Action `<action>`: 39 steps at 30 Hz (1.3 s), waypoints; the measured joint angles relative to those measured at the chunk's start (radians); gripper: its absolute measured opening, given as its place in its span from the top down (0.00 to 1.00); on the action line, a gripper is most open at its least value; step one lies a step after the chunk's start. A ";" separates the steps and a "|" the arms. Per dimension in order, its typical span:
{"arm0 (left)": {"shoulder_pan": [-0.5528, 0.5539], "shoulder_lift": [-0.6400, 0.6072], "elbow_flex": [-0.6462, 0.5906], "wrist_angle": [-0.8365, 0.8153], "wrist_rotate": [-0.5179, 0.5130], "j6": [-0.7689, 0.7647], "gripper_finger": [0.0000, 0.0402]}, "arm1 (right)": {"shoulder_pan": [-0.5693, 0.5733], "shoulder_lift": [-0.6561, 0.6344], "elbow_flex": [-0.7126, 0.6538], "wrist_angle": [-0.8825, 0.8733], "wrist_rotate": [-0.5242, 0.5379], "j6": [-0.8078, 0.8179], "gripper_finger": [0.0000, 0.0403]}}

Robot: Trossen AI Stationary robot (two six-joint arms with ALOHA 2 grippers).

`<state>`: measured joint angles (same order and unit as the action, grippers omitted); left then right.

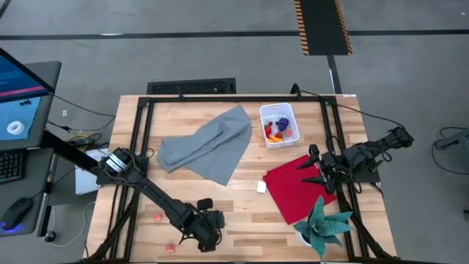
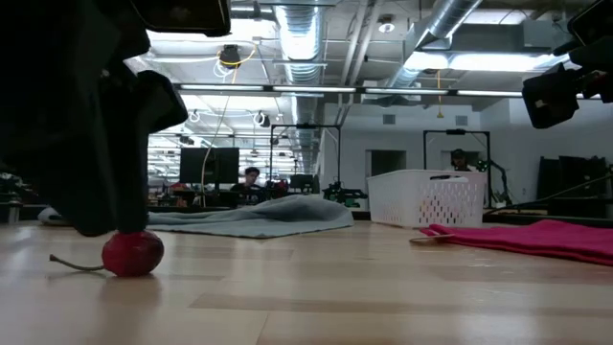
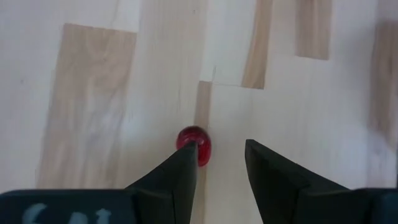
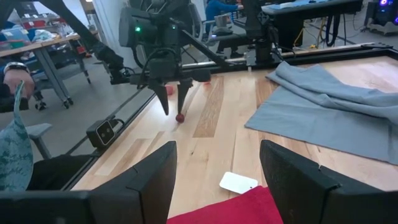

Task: Pick and placing Produce into tupperware
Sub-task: Put the red cherry into the white bin

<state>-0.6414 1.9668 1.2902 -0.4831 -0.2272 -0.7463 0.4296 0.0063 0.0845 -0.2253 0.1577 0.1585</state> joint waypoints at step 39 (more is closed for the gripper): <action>0.000 0.015 0.022 -0.175 0.049 -0.009 0.67 | 0.000 0.000 0.000 0.000 0.000 0.000 0.37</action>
<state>-0.6410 1.9820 1.3125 -0.6579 -0.1780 -0.7553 0.4296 0.0059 0.0845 -0.2253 0.1579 0.1585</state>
